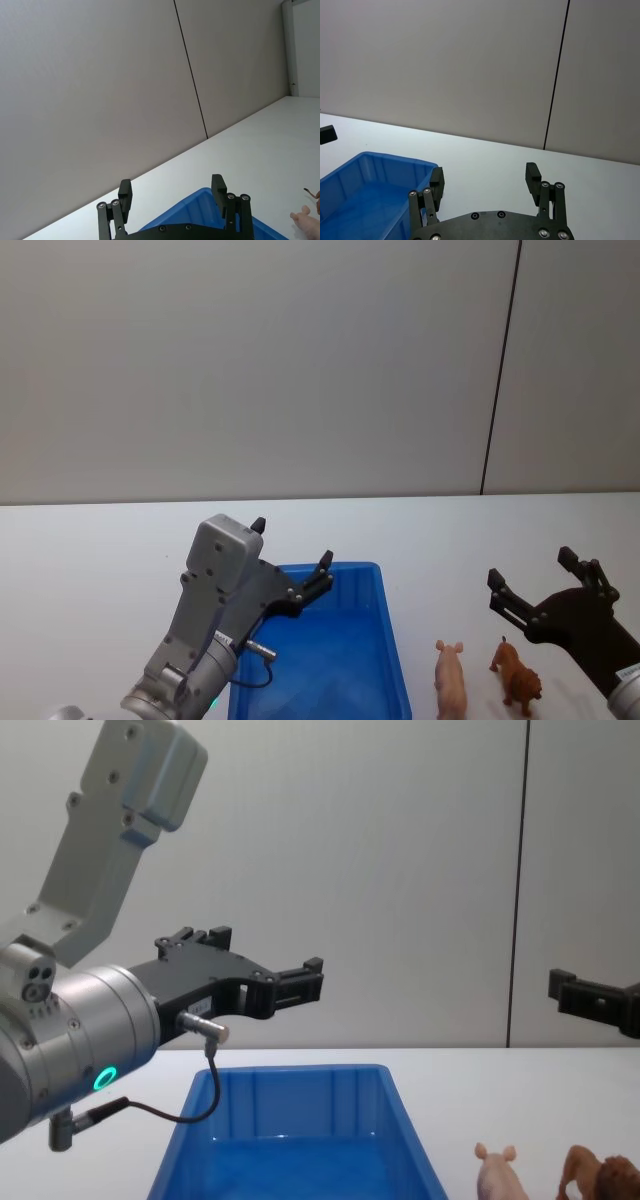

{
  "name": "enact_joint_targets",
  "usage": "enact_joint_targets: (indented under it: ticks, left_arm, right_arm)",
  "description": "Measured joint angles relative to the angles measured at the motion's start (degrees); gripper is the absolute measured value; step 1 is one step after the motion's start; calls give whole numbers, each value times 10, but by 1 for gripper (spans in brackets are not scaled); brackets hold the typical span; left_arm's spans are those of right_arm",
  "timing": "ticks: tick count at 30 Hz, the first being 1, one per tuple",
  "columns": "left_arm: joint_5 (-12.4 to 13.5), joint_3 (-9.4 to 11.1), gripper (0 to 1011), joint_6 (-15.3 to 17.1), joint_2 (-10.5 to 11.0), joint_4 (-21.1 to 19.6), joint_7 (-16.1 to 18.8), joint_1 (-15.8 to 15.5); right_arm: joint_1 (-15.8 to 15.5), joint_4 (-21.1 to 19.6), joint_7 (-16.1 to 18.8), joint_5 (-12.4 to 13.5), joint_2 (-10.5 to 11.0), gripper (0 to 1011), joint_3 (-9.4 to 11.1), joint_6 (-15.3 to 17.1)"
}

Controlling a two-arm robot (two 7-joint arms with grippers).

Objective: Pick up the two dolls from the table and place them into the box.

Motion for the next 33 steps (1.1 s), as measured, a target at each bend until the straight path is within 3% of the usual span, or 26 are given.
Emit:
enact_joint_targets:
  ticks: [33]
  left_arm:
    - [0,0,1001,0,0,0,0,0]
  right_arm:
    - [-3,0,12,8,9,1001,6,12]
